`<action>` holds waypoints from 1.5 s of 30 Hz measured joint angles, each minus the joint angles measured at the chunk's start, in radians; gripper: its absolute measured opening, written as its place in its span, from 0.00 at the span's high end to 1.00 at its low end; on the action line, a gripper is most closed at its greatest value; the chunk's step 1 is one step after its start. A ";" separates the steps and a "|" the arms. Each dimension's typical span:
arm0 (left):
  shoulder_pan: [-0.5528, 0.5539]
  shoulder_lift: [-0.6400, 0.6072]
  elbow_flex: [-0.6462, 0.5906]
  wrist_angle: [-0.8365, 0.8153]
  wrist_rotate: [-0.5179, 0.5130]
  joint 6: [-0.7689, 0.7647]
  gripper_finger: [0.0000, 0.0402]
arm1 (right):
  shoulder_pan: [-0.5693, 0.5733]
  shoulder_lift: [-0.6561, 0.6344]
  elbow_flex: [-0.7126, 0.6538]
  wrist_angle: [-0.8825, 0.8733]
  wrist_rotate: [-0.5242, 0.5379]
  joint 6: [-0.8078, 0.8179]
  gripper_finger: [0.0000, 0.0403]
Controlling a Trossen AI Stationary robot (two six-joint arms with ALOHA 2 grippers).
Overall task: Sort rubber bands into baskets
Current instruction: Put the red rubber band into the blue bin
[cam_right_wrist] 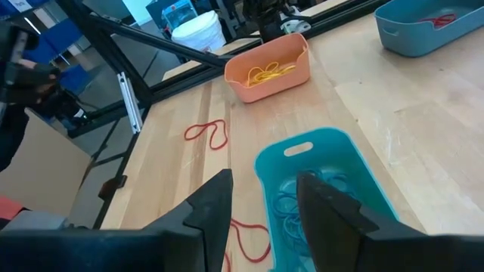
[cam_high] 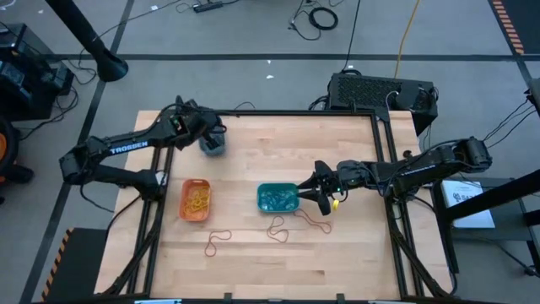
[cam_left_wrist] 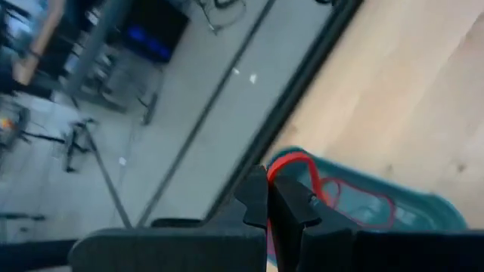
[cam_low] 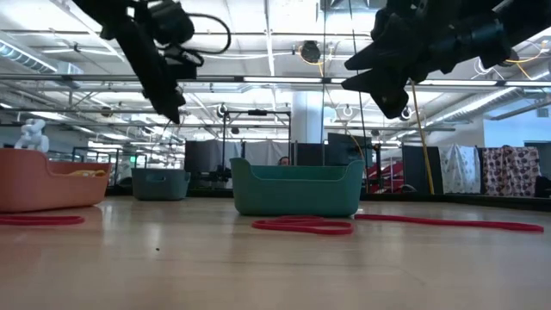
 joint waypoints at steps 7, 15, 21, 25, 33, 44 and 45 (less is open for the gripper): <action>0.055 0.066 0.000 -0.109 0.077 -0.118 0.99 | 0.000 0.000 0.000 -0.014 0.000 -0.002 0.65; 0.081 0.169 -0.001 -0.206 0.075 -0.155 0.99 | 0.000 0.000 0.000 -0.022 -0.002 -0.003 0.65; 0.094 0.188 -0.001 -0.206 0.060 -0.154 0.99 | 0.000 0.000 0.000 -0.022 -0.003 -0.013 0.65; 0.095 0.188 -0.001 -0.176 0.037 -0.149 0.99 | 0.000 0.000 0.000 -0.022 -0.003 -0.022 0.65; 0.094 0.188 -0.001 -0.082 0.032 -0.120 0.99 | 0.000 0.000 0.000 -0.021 -0.004 -0.026 0.65; 0.094 0.188 -0.001 -0.127 0.101 -0.126 0.98 | 0.000 0.001 0.000 -0.021 -0.005 -0.023 0.65; 0.094 0.188 -0.001 -0.131 0.101 -0.122 0.96 | 0.000 0.001 0.000 -0.021 -0.005 -0.023 0.65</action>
